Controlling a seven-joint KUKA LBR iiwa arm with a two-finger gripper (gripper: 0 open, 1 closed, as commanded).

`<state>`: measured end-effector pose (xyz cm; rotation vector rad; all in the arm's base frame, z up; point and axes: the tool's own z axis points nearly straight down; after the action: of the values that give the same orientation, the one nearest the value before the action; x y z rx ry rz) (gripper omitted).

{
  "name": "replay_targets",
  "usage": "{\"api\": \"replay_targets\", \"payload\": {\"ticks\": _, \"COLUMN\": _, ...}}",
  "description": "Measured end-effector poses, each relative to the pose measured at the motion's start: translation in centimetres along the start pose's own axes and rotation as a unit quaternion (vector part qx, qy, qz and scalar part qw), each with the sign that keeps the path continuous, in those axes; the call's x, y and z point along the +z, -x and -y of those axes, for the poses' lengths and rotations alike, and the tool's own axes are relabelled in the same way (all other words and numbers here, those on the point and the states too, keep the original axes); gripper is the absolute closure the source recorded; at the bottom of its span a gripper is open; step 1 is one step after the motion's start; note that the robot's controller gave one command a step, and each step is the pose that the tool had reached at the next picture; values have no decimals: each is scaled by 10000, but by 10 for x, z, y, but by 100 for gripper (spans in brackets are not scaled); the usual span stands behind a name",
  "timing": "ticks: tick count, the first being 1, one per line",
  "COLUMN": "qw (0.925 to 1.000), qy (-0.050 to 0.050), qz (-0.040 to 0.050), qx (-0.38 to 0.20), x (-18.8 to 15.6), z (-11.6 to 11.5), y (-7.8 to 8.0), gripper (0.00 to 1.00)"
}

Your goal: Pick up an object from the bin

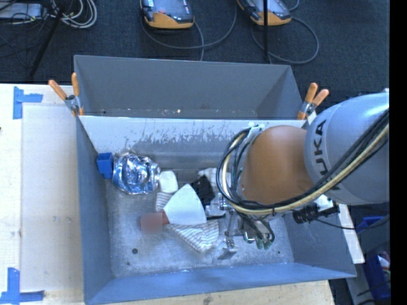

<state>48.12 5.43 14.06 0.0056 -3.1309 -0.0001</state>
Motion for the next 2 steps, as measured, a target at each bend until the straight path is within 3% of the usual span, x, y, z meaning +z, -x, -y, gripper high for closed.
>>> {"api": "replay_targets", "payload": {"ticks": 1, "qw": 10000, "qy": 2, "qz": 39, "qx": 10, "x": -4, "z": 0, "y": 2, "gripper": 0}}
{"api": "replay_targets", "payload": {"ticks": 2, "qw": 9999, "qy": 10, "qz": -63, "qx": 118, "x": 66, "z": 9, "y": -7, "gripper": 100}}
